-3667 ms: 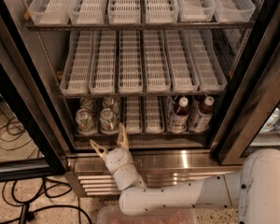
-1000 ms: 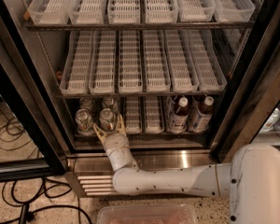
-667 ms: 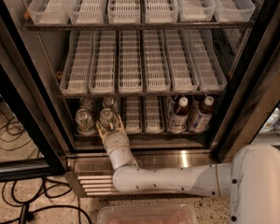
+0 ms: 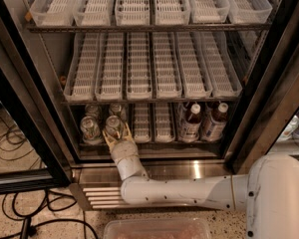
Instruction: Pick 7up can from bottom shelf of fridge
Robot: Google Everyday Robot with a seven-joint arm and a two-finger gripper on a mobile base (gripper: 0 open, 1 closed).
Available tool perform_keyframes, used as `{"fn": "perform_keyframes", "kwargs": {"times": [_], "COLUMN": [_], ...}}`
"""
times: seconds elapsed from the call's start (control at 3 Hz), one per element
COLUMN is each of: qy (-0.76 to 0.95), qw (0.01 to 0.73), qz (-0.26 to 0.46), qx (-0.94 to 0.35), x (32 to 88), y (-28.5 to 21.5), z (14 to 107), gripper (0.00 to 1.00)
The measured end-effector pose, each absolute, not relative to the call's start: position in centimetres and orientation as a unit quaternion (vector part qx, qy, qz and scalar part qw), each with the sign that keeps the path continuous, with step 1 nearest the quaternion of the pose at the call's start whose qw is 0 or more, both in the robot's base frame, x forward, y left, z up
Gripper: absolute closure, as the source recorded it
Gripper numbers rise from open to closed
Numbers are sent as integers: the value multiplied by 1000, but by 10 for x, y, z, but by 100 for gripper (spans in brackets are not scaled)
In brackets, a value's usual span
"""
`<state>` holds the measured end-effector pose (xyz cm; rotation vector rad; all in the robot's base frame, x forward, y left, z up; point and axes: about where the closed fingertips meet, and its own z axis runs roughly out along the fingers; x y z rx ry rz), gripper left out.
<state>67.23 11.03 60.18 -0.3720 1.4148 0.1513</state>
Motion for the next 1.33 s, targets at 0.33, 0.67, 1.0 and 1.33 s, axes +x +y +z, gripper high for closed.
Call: {"fn": "perform_keyframes", "kwargs": {"times": [0.33,0.67,1.0,1.33], "qy": [645,652,663,677], "qw": [742,732,719,700], "qz": [69,85,102,110], "qx": [-170,-175,-182,-196], "x": [672,669,662,656], "y": [110,112,110,109], "z": [602,609,623,632], "gripper": [100,100,100,100]}}
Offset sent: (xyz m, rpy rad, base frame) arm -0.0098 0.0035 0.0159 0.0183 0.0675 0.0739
